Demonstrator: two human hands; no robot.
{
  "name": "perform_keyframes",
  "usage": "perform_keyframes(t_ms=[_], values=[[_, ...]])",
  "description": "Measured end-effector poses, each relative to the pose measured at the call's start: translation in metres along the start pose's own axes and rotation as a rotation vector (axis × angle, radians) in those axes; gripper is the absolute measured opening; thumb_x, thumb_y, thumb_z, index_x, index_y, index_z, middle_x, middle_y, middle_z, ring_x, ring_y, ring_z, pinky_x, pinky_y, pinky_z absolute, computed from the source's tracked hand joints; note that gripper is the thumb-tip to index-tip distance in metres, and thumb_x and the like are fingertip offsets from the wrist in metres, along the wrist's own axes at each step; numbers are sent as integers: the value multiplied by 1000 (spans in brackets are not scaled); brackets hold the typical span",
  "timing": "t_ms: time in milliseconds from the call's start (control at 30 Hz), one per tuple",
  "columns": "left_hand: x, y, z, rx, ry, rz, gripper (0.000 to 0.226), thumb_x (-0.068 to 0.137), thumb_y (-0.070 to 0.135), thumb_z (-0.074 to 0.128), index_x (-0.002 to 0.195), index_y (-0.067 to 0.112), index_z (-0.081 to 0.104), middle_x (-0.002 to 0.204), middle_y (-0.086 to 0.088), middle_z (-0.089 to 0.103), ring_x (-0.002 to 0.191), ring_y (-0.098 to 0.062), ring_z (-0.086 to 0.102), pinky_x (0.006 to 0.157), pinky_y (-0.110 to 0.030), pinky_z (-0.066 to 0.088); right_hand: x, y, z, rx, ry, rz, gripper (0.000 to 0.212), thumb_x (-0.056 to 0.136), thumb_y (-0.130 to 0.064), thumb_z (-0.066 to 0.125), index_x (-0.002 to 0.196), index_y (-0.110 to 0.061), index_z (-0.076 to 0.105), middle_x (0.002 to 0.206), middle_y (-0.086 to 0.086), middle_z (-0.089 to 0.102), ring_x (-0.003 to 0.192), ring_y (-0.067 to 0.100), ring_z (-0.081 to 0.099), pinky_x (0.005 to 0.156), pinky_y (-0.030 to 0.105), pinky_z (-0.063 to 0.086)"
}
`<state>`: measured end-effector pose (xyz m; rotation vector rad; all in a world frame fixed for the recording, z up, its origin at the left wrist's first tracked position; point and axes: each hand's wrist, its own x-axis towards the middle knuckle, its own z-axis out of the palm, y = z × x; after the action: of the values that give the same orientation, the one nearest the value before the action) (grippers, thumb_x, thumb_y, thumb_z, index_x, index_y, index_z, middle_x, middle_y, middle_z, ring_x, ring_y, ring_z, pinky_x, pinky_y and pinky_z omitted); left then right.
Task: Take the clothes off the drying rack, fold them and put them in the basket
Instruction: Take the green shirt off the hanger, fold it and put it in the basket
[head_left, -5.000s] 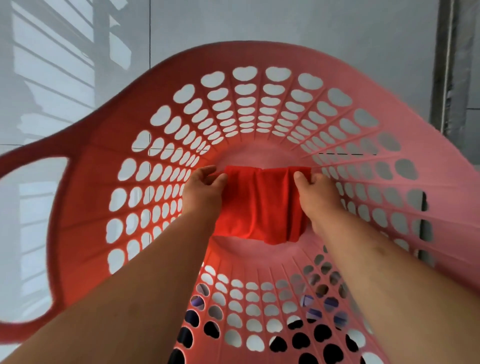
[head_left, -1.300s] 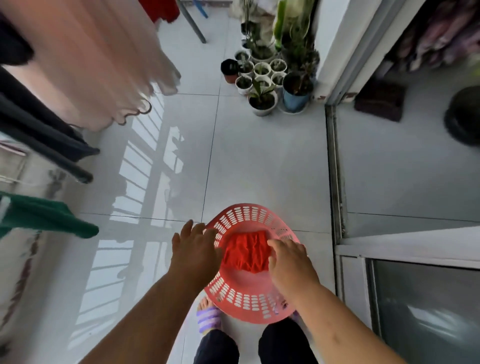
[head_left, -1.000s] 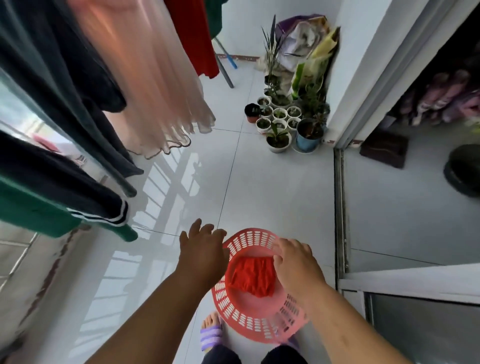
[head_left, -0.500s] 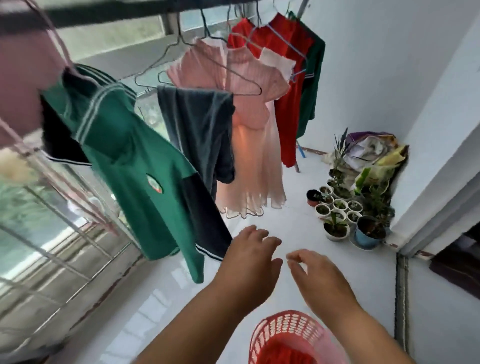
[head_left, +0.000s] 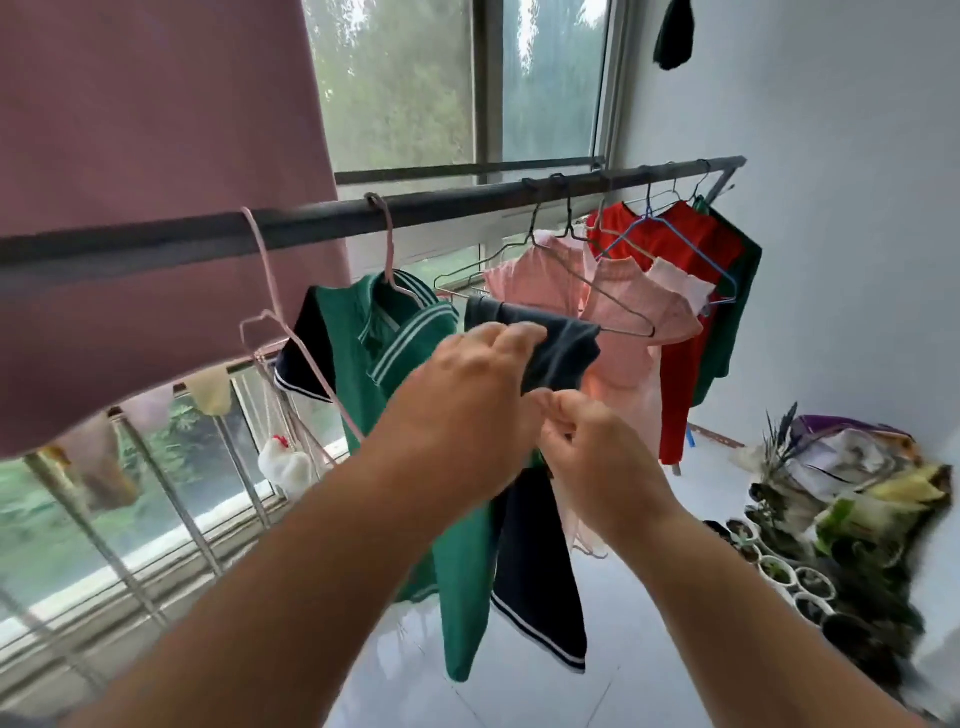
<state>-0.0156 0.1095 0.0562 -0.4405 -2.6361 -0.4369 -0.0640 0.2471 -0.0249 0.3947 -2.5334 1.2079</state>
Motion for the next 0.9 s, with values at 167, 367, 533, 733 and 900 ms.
perform_keyframes(t_ms=[167, 367, 533, 733, 900], values=[[30, -42, -23, 15, 25, -182, 53, 96, 35, 54, 144, 20, 36, 139, -8, 51, 124, -25, 51, 101, -37, 42, 40, -12, 36, -148, -45, 102, 31, 97, -26, 55, 127, -20, 61, 116, 4, 69, 107, 25, 63, 91, 36, 50], [58, -93, 3, -88, -200, -504, 65, 100, 37, 46, 151, 10, 16, 152, -16, 34, 134, -33, 39, 104, -42, 37, 37, -6, 38, 68, 84, 172, 10, 91, -24, 65, 85, -21, 72, 70, -5, 70, 70, 15, 65, 70, 36, 55], [66, -92, 23, -147, -134, -469, 36, 94, 36, 56, 119, 10, 54, 114, -11, 62, 91, -25, 58, 77, -36, 49, 32, -5, 21, 109, 184, 125, 15, 94, -19, 63, 79, -16, 64, 65, -4, 63, 59, 10, 55, 53, 12, 40], [74, -58, 24, -526, 121, -299, 2, 91, 20, 63, 91, 19, 65, 80, 2, 64, 64, -15, 56, 62, -30, 51, 12, 13, -7, 190, 333, 208, 15, 99, -16, 54, 86, -15, 62, 73, -4, 64, 69, 12, 59, 63, 24, 45], [83, -25, 16, -569, 81, -26, 7, 92, 18, 64, 95, 24, 62, 92, 9, 63, 80, -5, 58, 73, -10, 43, -5, 30, -18, 304, 211, 421, 19, 100, -18, 50, 88, -16, 65, 81, 1, 67, 73, 13, 60, 61, 22, 45]])
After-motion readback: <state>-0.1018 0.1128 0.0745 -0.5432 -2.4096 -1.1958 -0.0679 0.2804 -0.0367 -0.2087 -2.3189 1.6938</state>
